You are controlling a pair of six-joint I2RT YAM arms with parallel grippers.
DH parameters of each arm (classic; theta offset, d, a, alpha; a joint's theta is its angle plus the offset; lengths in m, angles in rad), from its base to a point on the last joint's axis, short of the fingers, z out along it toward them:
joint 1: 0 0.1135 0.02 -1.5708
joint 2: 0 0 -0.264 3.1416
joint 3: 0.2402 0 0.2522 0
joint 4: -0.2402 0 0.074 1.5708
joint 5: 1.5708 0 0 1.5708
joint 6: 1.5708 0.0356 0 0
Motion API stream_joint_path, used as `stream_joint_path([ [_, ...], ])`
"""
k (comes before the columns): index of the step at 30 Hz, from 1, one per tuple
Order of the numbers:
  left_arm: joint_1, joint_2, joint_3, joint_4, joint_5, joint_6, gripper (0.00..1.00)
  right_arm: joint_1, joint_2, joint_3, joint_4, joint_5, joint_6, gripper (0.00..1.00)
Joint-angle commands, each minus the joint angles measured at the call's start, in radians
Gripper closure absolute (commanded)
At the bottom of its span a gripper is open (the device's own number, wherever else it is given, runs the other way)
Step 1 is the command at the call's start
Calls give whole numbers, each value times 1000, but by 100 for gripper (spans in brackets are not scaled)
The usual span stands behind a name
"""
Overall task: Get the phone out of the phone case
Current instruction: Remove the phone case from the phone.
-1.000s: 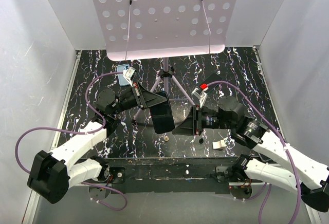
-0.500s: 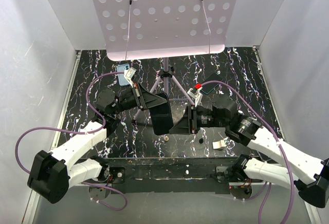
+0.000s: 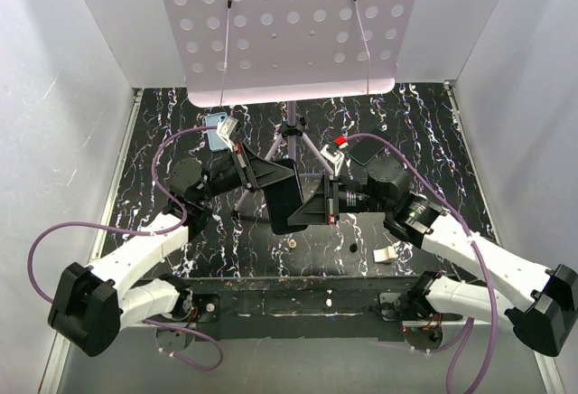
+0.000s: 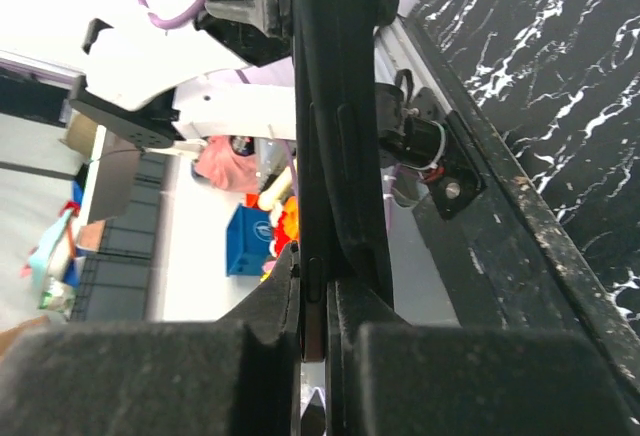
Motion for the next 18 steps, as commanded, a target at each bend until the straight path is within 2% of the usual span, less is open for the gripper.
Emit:
stream_joint_path([
  [1, -25, -35, 31, -44, 34, 24, 82, -66, -43, -27, 217, 5, 112, 99],
  [5, -25, -56, 35, -58, 31, 66, 45, -86, -73, -53, 294, -47, 190, 99],
  [10, -25, -78, 22, 22, 52, 98, 26, -105, -104, -79, 415, -90, 293, 99],
  [11, -25, -85, 12, 36, 52, 101, 18, -108, -109, -76, 423, -100, 307, 99],
  [13, -24, -104, -4, 54, 54, 118, 17, -115, -124, -78, 447, -116, 330, 99],
  [17, -24, -139, -63, 143, 42, 112, 25, -131, -152, -79, 486, -132, 377, 99],
  [18, -25, -145, -75, 172, 42, 111, 24, -134, -161, -82, 493, -133, 388, 99],
])
